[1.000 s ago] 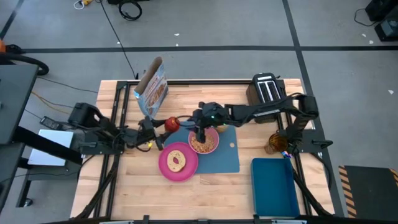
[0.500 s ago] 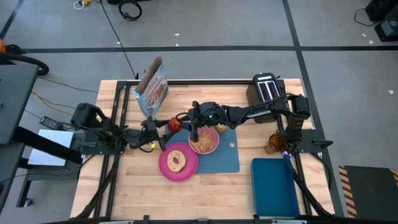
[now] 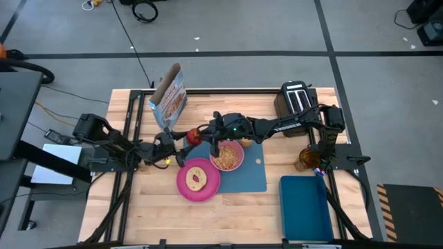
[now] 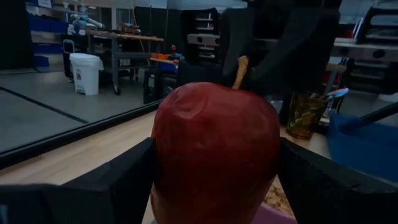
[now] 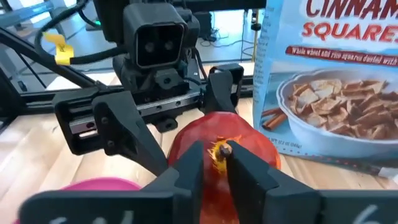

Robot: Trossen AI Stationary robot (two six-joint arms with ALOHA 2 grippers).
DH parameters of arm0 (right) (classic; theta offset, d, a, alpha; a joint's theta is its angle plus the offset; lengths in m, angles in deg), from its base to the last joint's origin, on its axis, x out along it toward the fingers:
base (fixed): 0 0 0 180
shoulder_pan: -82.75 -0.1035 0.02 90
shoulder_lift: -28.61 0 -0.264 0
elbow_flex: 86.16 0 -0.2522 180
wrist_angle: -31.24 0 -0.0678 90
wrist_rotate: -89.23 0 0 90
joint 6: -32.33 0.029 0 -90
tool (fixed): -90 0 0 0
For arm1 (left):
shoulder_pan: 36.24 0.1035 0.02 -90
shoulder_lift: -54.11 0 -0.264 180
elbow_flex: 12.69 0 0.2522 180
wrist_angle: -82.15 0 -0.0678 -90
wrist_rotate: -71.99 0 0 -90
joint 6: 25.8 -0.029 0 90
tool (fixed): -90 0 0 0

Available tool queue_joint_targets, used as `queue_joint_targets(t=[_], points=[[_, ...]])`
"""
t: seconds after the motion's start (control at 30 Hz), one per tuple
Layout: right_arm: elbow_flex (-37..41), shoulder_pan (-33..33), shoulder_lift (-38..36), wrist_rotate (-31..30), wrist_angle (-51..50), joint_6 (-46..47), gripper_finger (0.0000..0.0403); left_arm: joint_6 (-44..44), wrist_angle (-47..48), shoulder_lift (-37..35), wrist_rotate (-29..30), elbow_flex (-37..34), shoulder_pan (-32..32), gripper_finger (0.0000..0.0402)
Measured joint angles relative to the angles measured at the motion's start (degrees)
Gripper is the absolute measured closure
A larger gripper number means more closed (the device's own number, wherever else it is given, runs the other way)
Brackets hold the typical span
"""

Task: Arrange a breakfast setting
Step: Put the red apple on the blue placemat above the pink bowl

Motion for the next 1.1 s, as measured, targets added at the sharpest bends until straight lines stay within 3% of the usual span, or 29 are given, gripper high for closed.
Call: queue_joint_targets(t=[0.27,0.6,0.9,1.1], points=[[0.02,-0.02,-0.07,-0.13,2.54,-0.32,0.0391,-0.73,-0.41,-0.28,-0.64,0.68,0.00,0.0099],[0.07,-0.04,-0.07,0.20,0.92,0.84,0.0390,-5.53,-0.13,-0.26,-1.38,2.08,0.00,0.0019],[0.05,-0.02,-0.07,-1.00,-1.21,-0.23,0.0390,-10.85,1.29,-1.65,-0.07,0.88,-0.02,0.0011],[0.07,0.23,-0.07,-1.86,-1.42,-0.81,0.0390,-12.29,1.86,-7.45,0.16,-3.09,-0.02,0.0010]])
